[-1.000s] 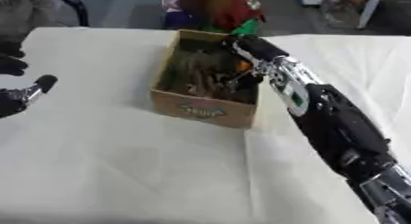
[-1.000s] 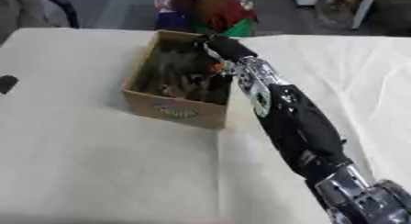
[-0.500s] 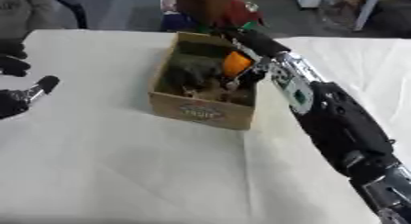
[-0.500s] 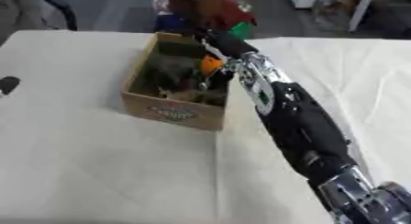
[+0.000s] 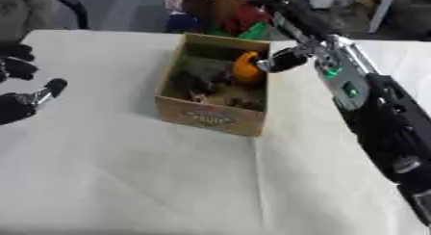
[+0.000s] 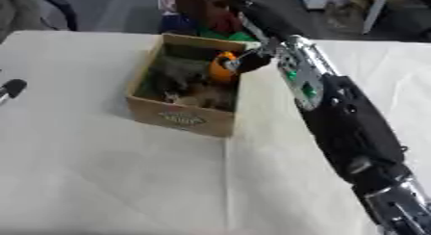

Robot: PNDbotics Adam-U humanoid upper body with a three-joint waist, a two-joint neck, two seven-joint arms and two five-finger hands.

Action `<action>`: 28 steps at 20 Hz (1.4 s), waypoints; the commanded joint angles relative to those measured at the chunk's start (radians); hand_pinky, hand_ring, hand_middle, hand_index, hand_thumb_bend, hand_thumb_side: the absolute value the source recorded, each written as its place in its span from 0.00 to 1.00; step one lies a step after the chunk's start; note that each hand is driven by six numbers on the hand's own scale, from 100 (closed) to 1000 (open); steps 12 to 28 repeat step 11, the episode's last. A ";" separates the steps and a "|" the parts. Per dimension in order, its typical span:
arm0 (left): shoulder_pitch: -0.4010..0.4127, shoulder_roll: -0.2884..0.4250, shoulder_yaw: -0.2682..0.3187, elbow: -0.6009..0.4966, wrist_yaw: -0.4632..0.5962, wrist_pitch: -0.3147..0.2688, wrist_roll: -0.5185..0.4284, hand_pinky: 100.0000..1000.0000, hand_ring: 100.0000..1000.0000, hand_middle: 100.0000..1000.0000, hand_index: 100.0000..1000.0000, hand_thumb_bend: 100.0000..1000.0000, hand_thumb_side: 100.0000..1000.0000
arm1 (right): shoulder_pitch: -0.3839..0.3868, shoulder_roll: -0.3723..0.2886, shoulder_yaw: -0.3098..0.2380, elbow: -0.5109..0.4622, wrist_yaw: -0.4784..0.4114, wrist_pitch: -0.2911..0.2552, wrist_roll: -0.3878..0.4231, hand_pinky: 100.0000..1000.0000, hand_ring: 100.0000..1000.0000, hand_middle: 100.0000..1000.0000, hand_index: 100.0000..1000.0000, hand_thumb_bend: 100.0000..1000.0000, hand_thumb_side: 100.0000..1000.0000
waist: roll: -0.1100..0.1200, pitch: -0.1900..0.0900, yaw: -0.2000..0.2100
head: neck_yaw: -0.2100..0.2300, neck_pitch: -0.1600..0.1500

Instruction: Pick up objects on the table and place them in the box.

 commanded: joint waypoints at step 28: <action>0.011 0.016 0.027 -0.018 -0.007 0.000 0.027 0.60 0.60 0.59 0.67 0.59 0.00 | 0.234 -0.239 -0.085 -0.323 -0.211 0.150 -0.077 0.73 0.82 0.76 0.92 0.20 0.00 | -0.003 0.002 -0.040 | 0.004 0.038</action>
